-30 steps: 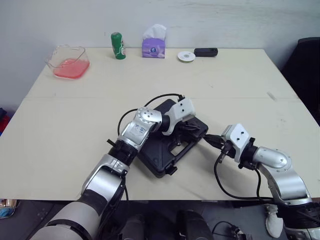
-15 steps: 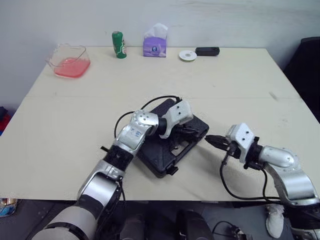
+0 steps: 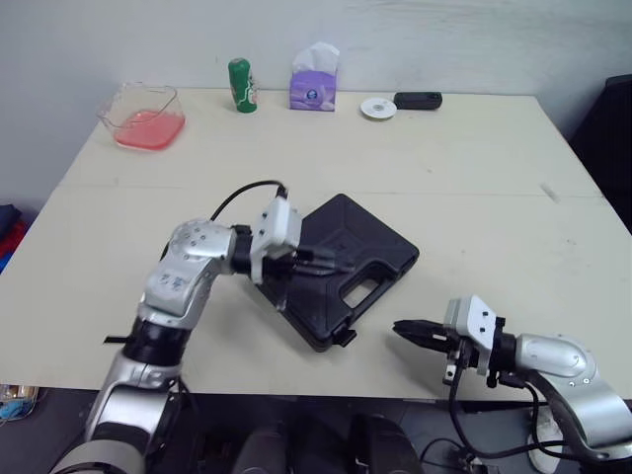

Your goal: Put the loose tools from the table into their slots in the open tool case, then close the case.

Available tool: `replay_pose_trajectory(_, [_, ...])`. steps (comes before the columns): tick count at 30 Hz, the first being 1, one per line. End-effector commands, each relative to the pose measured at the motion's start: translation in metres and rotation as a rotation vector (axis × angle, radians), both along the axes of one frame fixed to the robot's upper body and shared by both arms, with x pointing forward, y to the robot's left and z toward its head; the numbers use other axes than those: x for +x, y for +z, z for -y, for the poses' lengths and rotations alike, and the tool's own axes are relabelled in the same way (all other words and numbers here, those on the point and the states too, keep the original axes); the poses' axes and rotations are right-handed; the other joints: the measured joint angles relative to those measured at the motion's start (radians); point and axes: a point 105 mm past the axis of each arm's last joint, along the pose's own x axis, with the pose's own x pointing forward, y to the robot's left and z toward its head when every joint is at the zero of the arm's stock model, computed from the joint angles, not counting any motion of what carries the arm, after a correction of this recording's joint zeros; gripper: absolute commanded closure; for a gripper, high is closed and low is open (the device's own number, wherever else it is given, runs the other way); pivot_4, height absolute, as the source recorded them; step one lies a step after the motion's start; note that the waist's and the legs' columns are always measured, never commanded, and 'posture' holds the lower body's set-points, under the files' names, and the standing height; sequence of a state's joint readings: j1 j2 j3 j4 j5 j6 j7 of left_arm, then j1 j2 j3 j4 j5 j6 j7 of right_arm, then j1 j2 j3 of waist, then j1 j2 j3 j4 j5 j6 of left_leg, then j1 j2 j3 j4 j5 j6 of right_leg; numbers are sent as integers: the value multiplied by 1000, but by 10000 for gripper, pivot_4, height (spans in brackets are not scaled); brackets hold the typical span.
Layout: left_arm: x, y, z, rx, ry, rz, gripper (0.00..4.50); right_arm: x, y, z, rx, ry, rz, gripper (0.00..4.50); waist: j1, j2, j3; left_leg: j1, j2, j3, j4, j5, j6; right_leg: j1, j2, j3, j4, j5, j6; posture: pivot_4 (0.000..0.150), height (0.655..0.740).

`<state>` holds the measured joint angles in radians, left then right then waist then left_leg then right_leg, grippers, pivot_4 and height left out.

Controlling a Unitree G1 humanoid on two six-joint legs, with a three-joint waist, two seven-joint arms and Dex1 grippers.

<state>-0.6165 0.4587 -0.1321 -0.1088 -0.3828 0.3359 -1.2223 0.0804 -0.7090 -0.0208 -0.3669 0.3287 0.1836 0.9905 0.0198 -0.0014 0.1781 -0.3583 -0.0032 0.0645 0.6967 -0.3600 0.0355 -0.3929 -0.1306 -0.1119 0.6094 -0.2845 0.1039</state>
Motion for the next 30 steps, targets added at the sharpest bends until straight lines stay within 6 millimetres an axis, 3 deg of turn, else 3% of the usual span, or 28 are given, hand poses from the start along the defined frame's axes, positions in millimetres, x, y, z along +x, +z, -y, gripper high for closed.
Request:
replay_pose_trajectory(1, [-16,1,-6,19,-24,38,45000,-10,3,-12,-6,77,43,44295,2,0,0,0,0,0,0,0,0,0,0,0,0,0,0,1500,7400])
replay_pose_trajectory(8, [-24,-31,-18,130,51,-51,45000,-20,-2,-28,2,176,-22,44295,5,0,0,0,0,-2,0,-1,0,1,-1,-1,-4,0,0,1500,7400])
replay_pose_trajectory(15, [-10,-51,-19,201,134,-57,45000,-13,-7,-37,-35,223,16,44295,4,0,1,0,0,-2,0,-1,0,1,-1,-1,-5,0,0,1500,7400])
replay_pose_trajectory(20, [-16,-86,-29,395,147,-187,45000,-7,-5,-50,-19,267,35,44295,3,2,0,1,0,-1,0,-1,0,1,-1,-1,-5,0,0,1500,7400])
replay_pose_trajectory(26, [-11,-110,-36,460,224,-204,45000,-7,-6,-63,7,282,41,44295,5,2,-1,6,0,-2,-1,-1,0,6,-2,0,-5,-1,-1,1500,7400])
replay_pose_trajectory(30, [-13,-116,-35,456,236,-229,45000,-7,-4,-67,19,288,45,44295,5,7,-4,10,0,-4,-2,-3,1,11,-3,-1,-8,-1,-1,1500,7400])
